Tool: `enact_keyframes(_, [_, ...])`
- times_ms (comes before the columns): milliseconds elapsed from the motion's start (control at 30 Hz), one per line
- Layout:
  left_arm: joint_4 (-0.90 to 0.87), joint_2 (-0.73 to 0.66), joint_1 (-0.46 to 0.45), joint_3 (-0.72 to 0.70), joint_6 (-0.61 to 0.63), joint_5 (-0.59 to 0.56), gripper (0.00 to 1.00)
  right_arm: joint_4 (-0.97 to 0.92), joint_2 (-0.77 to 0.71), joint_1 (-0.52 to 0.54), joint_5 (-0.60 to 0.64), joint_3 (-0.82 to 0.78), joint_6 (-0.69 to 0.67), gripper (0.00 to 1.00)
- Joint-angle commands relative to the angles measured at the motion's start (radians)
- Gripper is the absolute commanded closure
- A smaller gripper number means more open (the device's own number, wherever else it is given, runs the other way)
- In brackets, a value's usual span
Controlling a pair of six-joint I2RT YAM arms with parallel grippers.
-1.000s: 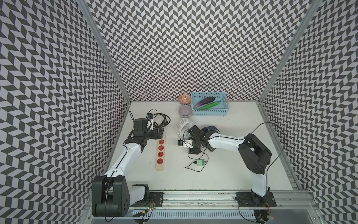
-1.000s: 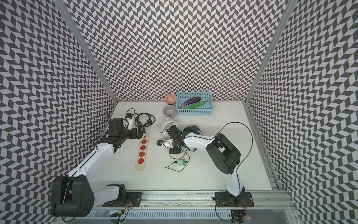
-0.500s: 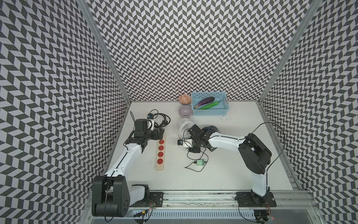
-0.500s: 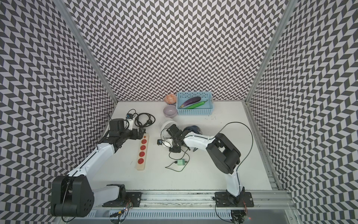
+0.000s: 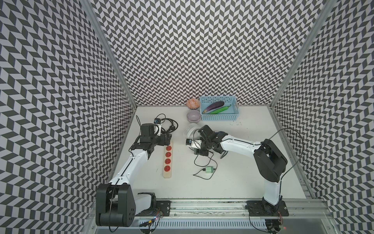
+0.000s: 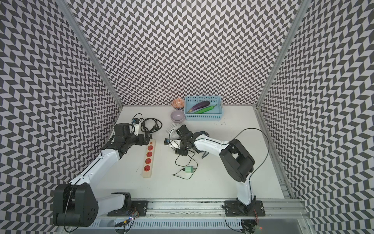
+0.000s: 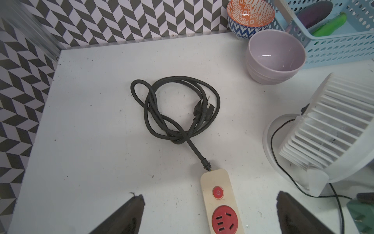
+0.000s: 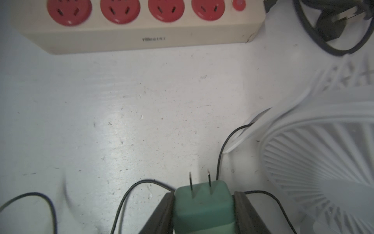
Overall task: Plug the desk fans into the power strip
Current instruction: Pick up the plug from the center of the board.
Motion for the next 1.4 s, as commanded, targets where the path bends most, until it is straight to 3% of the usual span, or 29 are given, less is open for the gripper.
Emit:
enact_keyframes(0, [-0.035, -0.008, -0.006, 0.088, 0.008, -0.005, 0.0, 0.075, -0.08, -0.031, -0.131, 0.039, 0.104, 0.78])
enact_keyframes(333, [-0.119, 0.013, -0.023, 0.243, 0.021, 0.033, 0.0, 0.315, -0.203, -0.13, -0.277, -0.006, 0.444, 0.8])
enact_keyframes(533, [-0.063, 0.011, -0.039, 0.293, 0.068, 0.076, 0.0, 0.582, -0.278, -0.192, -0.271, -0.092, 0.895, 0.86])
enact_keyframes(700, [-0.004, 0.013, -0.058, 0.332, 0.124, 0.117, 0.0, 0.654, -0.266, -0.253, -0.293, -0.108, 1.298, 0.9])
enact_keyframes(833, [0.02, -0.008, -0.108, 0.351, 0.231, 0.115, 0.0, 0.689, -0.251, -0.295, -0.335, -0.128, 1.564, 0.94])
enact_keyframes(1033, [0.064, -0.073, -0.267, 0.32, 0.522, 0.019, 0.0, 0.851, -0.255, -0.305, -0.348, -0.243, 1.943, 1.0])
enact_keyframes(1233, [0.011, -0.06, -0.365, 0.369, 0.701, -0.041, 0.02, 0.943, -0.264, -0.295, -0.292, -0.325, 2.16, 1.0])
enact_keyframes(1367, [-0.048, -0.053, -0.419, 0.414, 0.808, -0.059, 0.02, 0.973, -0.283, -0.289, -0.223, -0.357, 2.234, 1.0])
